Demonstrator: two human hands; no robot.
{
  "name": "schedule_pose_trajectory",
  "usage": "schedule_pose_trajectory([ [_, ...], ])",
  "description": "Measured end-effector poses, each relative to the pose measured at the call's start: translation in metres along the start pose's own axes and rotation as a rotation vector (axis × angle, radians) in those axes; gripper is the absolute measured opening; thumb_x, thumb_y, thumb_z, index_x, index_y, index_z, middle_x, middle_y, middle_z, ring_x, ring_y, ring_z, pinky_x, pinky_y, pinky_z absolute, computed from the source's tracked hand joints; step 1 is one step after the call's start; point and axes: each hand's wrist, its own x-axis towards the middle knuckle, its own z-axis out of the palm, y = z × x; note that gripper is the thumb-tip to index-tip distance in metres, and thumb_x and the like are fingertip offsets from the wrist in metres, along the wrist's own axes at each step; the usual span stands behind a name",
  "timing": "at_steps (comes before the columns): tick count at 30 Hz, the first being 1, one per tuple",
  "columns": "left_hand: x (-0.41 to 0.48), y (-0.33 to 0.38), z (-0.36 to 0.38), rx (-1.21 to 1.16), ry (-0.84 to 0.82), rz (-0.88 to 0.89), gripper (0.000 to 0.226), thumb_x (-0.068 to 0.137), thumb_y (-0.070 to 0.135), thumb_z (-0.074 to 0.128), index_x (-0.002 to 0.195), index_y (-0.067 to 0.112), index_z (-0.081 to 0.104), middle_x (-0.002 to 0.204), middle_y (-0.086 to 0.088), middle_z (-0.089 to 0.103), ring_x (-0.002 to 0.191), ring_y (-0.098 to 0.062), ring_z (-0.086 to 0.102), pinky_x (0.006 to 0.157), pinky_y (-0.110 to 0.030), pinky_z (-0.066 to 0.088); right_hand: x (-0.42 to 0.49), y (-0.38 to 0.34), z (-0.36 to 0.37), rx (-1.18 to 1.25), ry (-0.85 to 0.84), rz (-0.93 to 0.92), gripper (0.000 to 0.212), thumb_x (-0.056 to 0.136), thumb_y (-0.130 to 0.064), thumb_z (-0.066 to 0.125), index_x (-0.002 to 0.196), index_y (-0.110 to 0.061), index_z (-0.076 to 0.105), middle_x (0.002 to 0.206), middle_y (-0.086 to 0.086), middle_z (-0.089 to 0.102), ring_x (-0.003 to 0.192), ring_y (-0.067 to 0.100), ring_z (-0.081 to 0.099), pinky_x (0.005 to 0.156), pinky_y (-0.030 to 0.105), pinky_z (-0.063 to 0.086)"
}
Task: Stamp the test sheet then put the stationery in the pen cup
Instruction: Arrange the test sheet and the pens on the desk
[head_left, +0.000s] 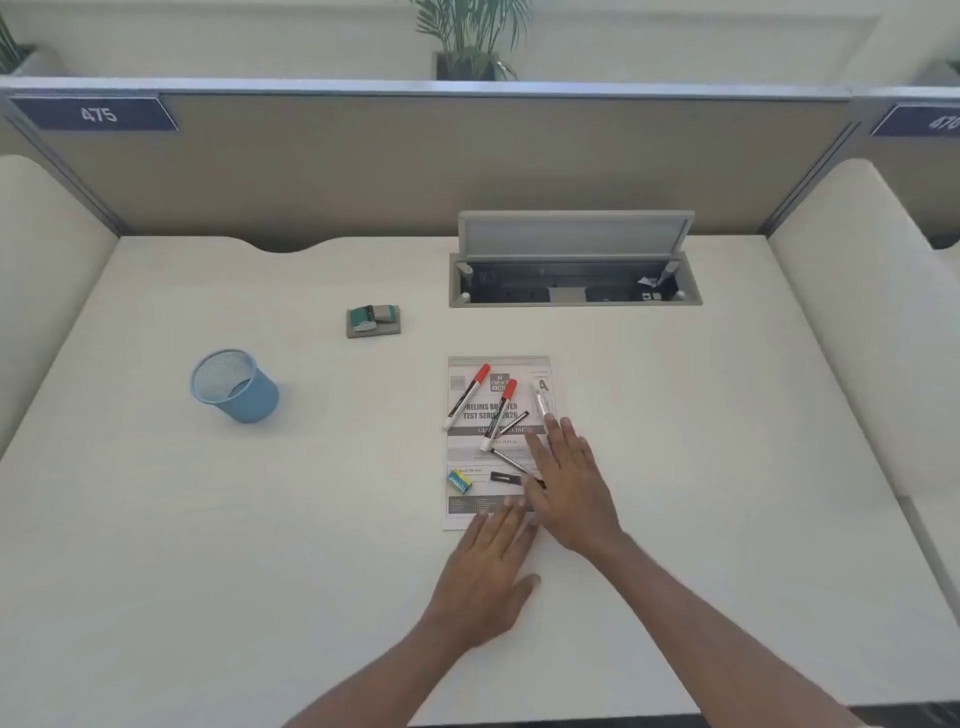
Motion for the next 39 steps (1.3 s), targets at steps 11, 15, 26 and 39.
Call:
schedule_pose_trajectory([
  [11, -0.006, 0.001, 0.021, -0.078, -0.08, -0.069, 0.105, 0.1, 0.087, 0.031, 0.175, 0.018, 0.005, 0.184, -0.004, 0.001, 0.171, -0.025, -0.003, 0.135, -0.051, 0.003, 0.06, -0.017, 0.02, -0.107, -0.079, -0.003, 0.1, 0.094, -0.089, 0.028, 0.17, -0.031, -0.002, 0.178, 0.005, -0.015, 0.164, 0.03, -0.019, 0.134, 0.052, 0.004],
  [15, -0.006, 0.001, 0.029, -0.102, -0.101, -0.08, 0.11, 0.097, 0.091, 0.029, 0.175, 0.018, 0.004, 0.184, -0.002, -0.003, 0.171, -0.026, -0.007, 0.135, -0.05, -0.002, 0.062, -0.038, 0.031, -0.073, -0.064, -0.036, 0.102, 0.093, -0.09, 0.026, 0.171, -0.028, 0.001, 0.179, 0.005, -0.014, 0.165, 0.029, -0.018, 0.134, 0.052, 0.005],
  [26, -0.005, -0.003, 0.032, -0.105, 0.008, -0.038, 0.094, 0.105, 0.077, 0.039, 0.173, 0.014, 0.022, 0.183, -0.005, 0.014, 0.171, -0.027, 0.011, 0.134, -0.051, 0.014, 0.065, -0.047, 0.021, 0.183, 0.036, -0.014, 0.071, 0.111, -0.061, 0.02, 0.171, -0.028, 0.005, 0.18, -0.002, -0.004, 0.165, 0.018, -0.014, 0.134, 0.049, -0.009],
  [39, 0.117, -0.053, 0.005, 0.111, 0.056, -0.064, 0.075, 0.109, 0.065, 0.038, 0.171, 0.024, 0.031, 0.182, -0.01, 0.016, 0.17, -0.031, 0.012, 0.133, -0.067, 0.021, 0.026, 0.061, 0.023, 0.057, 0.014, 0.036, 0.057, 0.112, -0.025, 0.022, 0.17, -0.022, 0.02, 0.178, -0.01, 0.011, 0.166, 0.018, -0.001, 0.135, 0.046, 0.006],
])
